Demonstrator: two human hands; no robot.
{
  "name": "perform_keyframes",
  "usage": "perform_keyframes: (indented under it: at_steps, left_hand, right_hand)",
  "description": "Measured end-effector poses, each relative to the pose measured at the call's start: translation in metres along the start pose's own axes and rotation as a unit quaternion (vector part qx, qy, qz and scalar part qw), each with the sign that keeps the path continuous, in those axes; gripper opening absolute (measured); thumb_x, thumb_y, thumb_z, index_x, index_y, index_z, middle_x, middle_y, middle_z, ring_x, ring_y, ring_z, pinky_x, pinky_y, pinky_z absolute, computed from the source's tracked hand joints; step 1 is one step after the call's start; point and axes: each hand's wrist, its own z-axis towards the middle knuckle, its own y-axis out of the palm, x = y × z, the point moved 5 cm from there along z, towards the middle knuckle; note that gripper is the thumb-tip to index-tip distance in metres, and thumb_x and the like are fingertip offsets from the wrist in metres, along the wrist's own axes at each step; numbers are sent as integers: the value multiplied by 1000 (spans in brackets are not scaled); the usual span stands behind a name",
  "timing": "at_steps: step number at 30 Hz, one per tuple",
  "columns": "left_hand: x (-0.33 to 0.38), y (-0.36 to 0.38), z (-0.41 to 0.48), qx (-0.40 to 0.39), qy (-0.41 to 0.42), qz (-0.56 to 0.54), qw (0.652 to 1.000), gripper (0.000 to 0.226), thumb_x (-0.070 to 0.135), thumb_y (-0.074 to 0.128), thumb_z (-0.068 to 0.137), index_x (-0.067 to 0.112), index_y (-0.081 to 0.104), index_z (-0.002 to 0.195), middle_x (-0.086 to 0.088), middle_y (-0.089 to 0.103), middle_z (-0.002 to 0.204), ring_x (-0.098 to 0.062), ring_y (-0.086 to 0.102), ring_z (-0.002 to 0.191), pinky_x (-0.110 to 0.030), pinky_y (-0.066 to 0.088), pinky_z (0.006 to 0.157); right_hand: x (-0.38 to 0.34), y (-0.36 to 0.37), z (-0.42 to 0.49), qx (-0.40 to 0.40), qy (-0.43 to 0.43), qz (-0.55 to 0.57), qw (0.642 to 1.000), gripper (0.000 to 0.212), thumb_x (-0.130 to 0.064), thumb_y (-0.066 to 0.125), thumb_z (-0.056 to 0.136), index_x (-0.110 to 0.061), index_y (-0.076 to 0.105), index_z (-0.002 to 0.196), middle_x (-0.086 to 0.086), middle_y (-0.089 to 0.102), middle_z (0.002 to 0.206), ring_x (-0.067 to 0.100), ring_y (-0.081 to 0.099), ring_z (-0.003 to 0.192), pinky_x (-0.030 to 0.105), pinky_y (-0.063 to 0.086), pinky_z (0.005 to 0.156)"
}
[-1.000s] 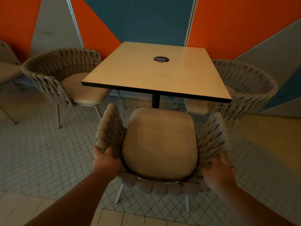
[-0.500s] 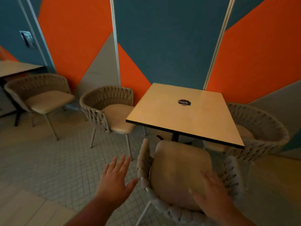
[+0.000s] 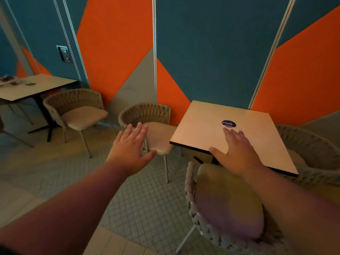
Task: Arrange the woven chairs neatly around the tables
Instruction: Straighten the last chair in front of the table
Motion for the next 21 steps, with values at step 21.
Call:
perform_keyframes:
  at_steps: [21]
  left_hand:
    - [-245, -18, 157, 7, -50, 35, 998, 103, 85, 16, 73, 31, 3, 160, 3, 5, 168, -22, 2, 155, -45, 8, 125]
  right_hand:
    - [-223, 126, 240, -52, -94, 31, 994, 98, -79, 46, 83, -24, 13, 158, 3, 20, 165, 27, 16, 152, 47, 26, 120]
